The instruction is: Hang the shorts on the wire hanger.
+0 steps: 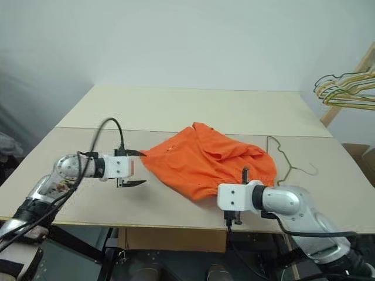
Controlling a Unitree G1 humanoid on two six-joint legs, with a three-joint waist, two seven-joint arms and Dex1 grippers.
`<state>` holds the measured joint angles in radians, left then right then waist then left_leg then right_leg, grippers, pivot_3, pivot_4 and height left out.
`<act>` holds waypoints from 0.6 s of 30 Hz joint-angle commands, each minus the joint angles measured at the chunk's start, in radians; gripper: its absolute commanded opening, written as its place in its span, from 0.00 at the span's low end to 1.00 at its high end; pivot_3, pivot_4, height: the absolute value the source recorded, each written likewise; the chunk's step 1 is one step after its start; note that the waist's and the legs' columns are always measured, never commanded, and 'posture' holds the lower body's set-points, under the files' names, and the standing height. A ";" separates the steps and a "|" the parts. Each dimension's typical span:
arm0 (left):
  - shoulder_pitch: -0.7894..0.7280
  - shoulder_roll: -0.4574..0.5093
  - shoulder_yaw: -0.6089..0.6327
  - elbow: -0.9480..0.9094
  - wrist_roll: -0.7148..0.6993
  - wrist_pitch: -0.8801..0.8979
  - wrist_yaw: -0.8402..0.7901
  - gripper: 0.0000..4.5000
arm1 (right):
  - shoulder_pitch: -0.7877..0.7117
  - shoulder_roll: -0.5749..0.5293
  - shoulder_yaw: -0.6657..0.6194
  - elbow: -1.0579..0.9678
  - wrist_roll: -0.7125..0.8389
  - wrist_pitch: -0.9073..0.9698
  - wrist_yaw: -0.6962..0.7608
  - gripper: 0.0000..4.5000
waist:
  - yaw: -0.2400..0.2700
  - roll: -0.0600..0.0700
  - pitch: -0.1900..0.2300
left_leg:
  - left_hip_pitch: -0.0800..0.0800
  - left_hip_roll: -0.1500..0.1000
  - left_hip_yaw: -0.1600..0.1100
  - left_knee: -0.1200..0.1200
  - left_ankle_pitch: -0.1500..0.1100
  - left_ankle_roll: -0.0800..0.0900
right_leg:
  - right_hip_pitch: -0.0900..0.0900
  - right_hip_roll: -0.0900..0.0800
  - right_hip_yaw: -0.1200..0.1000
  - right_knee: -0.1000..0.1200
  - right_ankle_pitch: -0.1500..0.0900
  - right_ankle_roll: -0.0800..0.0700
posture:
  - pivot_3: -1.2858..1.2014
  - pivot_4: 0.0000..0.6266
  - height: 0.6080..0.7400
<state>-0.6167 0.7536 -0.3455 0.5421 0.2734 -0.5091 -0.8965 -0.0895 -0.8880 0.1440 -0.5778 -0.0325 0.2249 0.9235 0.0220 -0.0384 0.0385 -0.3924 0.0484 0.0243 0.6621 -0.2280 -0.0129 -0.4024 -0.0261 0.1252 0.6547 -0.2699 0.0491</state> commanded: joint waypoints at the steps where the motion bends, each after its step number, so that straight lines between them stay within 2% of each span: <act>1: -0.125 -0.043 -0.081 0.198 0.195 -0.140 0.185 1.00 | 0.016 -0.022 -0.094 -0.064 0.067 -0.014 0.022 0.00 | -0.004 -0.001 0.000 | 0.000 0.000 0.000 0.000 0.000 0.000 | 0.000 0.000 0.000 0.000 0.000 0.000 | 0.52 0.00 1.00; 4: -0.204 -0.075 -0.150 0.335 0.318 -0.192 0.312 1.00 | 0.030 -0.027 -0.123 -0.079 0.089 -0.007 0.027 0.00 | -0.007 -0.001 0.000 | 0.000 0.000 0.000 0.001 0.000 0.000 | 0.001 0.000 0.000 -0.001 0.000 0.001 | 0.51 0.00 1.00; 7: -0.296 -0.140 -0.208 0.471 0.402 -0.204 0.410 0.87 | 0.044 -0.027 -0.160 -0.099 0.108 0.010 0.022 0.00 | -0.010 -0.001 0.000 | 0.000 -0.001 0.000 0.001 0.000 0.000 | 0.001 0.000 0.000 0.000 0.000 0.002 | 0.50 0.00 1.00; 12: -0.369 -0.196 -0.215 0.593 0.417 -0.218 0.473 0.53 | 0.072 -0.022 -0.193 -0.110 0.118 0.023 0.012 0.00 | -0.019 -0.001 -0.001 | -0.001 -0.001 0.000 0.001 0.000 0.000 | 0.000 0.000 0.000 0.000 0.000 0.002 | 0.50 0.00 1.00; 18: -0.397 -0.200 -0.196 0.639 0.388 -0.237 0.464 0.08 | 0.083 -0.003 -0.178 -0.093 0.098 0.009 -0.010 0.00 | -0.038 -0.001 -0.001 | -0.003 -0.001 0.000 0.001 0.000 0.000 | -0.002 0.000 0.000 0.000 0.000 0.002 | 0.50 0.00 1.00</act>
<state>-0.9777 0.5451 -0.5634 1.1784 0.6814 -0.7249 -0.4416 0.0086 -0.8974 -0.0161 -0.6581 0.0625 0.2469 0.9331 -0.0159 -0.0395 0.0379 -0.3959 0.0479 0.0243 0.6631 -0.2281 -0.0131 -0.4042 -0.0262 0.1256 0.6546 -0.2696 0.0510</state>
